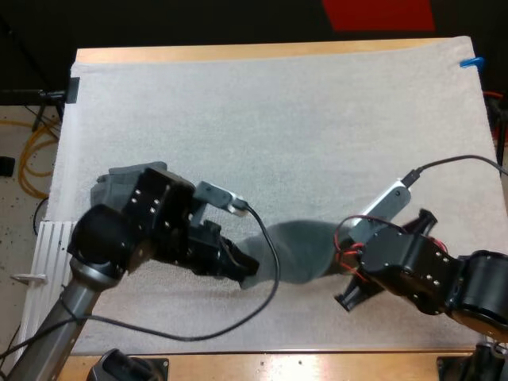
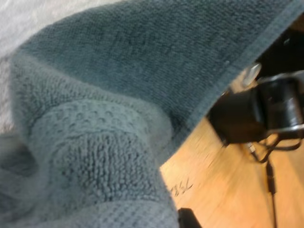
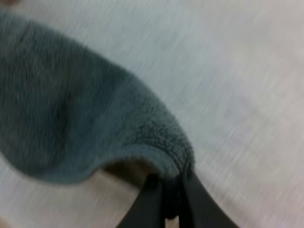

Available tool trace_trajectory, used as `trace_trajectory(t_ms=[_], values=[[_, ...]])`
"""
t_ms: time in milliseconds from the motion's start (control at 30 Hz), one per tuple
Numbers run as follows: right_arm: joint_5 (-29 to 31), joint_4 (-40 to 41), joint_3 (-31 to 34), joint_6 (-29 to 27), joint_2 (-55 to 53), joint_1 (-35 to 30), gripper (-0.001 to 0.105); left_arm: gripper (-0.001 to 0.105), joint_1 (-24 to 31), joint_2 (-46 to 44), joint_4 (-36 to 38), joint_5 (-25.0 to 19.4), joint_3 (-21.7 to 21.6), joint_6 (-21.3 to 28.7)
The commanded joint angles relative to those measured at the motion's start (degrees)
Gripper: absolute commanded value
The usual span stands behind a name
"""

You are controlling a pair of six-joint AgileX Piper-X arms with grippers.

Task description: Pick towel from pile fold and stack

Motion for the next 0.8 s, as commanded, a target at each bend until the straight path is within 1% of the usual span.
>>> trace_trajectory(t_ms=[0,133,267,333,433,500,533,600,633,667,733,767], values=[[-2.73,3.7,-0.95,1.74,-0.34,-0.26,0.0,0.0,-1.64,-0.69,0.11,-1.71,-0.37,-1.87],[-5.21,6.29,-1.22,3.22,-0.34,-0.26,0.0,0.0,-3.03,-0.7,-0.09,-2.37,-0.37,-3.03],[-5.51,3.94,-0.61,3.34,1.25,-1.33,0.0,0.0,-1.65,0.11,-3.42,-8.29,-0.24,-3.02],[-5.51,1.73,-0.14,2.02,3.39,-3.52,0.0,0.0,0.05,1.49,-5.12,-8.95,-0.13,-2.72],[-5.8,-3.75,0.75,-1.52,7.55,-8.85,0.0,0.0,3.41,4.83,-8.55,-8.95,-0.13,-0.75],[-8.77,-9.82,1.19,-5.5,11.44,-13.45,0.0,0.0,6.4,8.81,-11.86,-8.78,-0.13,0.9],[-9.54,-10.97,1.19,-6.14,12.7,-14.75,0.0,0.0,6.93,9.95,-12.7,-8.64,-0.13,1.2],[-11.83,-17.09,1.18,-8.86,17.63,-19.22,0.0,0.0,9.55,13.99,-15.65,-7.96,-0.13,1.88],[-11.9,-18.03,1.18,-9.23,18.48,-19.91,0.0,0.0,10.39,15.43,-16.51,-7.73,-0.13,2.03],[-11.93,-21.15,1.18,-9.97,21.37,-22.34,0.0,0.0,11.37,17.21,-18.07,-7.67,-0.13,2.25],[-11.92,-24.52,1.18,-10.72,24.56,-24.83,0.0,0.0,12.99,20.08,-21.22,-7.43,-0.13,2.41],[-11.92,-26.63,1.18,-11.25,26.38,-26.22,0.0,0.0,14.0,22.09,-23.63,-6.41,-0.13,2.38]])
